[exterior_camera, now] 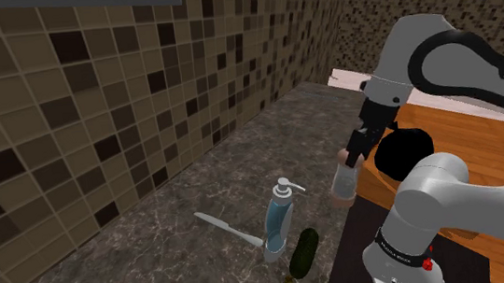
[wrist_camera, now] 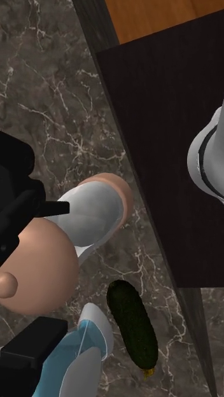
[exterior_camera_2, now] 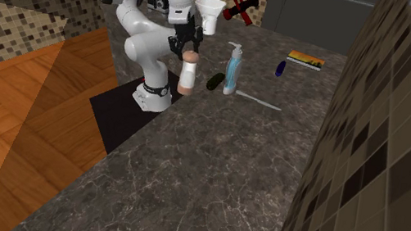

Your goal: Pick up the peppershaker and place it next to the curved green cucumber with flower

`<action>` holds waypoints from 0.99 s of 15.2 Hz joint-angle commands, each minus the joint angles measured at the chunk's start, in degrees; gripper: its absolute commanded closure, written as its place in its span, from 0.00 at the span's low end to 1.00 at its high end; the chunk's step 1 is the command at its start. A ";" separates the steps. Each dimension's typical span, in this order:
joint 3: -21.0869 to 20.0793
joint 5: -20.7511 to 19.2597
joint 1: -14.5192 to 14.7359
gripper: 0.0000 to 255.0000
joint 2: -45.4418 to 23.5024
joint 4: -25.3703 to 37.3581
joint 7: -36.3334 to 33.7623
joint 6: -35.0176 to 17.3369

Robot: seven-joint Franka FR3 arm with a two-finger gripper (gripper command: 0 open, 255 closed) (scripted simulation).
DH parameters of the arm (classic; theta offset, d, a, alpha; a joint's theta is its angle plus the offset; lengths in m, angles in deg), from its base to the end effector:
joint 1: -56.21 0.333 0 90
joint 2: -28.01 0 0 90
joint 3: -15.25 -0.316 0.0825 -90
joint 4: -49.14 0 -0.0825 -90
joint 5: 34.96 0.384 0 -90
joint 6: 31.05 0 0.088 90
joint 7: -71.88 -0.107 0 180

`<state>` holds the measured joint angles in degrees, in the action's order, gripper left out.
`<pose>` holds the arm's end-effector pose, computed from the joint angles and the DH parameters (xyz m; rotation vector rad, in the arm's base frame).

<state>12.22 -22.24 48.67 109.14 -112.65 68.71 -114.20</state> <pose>0.1612 0.0150 0.5051 -2.9668 0.2175 -0.0714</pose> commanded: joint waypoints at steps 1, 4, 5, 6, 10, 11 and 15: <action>-0.03 0.03 0.01 1.00 1.31 -1.98 0.20 -0.67; -0.28 0.26 0.10 1.00 2.75 -4.68 0.41 -1.91; -0.37 0.34 0.13 1.00 3.22 -5.57 0.48 -2.32; -0.46 0.42 0.17 1.00 3.70 -6.46 0.54 -2.73; -0.71 0.66 0.30 1.00 4.95 -8.83 0.70 -3.84; -0.71 0.66 0.30 1.00 4.95 -8.83 0.70 -3.83; -0.71 0.66 0.30 1.00 4.95 -8.83 0.70 -3.83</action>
<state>11.51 -21.58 48.97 114.08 -121.48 69.41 -118.03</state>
